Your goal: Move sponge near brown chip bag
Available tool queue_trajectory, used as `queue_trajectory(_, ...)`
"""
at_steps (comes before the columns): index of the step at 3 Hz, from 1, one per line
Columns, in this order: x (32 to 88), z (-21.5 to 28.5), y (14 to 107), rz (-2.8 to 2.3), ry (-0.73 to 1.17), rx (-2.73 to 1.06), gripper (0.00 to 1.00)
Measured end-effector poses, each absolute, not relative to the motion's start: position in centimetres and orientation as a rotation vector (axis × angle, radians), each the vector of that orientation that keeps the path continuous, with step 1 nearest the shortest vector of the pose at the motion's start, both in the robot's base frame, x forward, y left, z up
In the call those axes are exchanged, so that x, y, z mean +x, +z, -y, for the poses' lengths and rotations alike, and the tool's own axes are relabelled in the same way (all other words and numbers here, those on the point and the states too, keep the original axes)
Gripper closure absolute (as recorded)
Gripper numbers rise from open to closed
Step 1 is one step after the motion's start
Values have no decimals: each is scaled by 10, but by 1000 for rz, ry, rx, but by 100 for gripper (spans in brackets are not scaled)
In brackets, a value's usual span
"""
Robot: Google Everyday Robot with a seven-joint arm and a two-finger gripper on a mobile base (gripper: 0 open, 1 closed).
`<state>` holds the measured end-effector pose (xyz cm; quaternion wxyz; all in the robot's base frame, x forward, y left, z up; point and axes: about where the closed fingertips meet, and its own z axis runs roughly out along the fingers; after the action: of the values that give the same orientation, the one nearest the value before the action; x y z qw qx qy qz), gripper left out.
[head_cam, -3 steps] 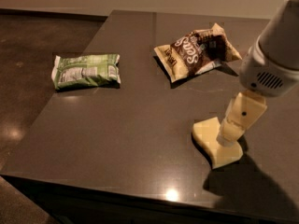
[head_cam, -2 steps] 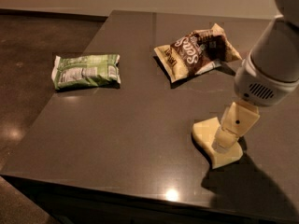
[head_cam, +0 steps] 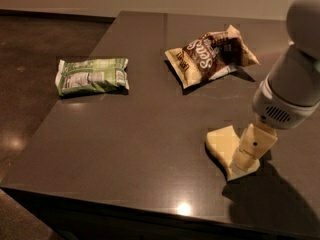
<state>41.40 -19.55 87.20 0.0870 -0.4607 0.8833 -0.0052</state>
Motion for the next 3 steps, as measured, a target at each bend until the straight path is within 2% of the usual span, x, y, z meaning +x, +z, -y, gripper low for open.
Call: queue_trajectory(3,403,187,841,-2675,16,-1412,0)
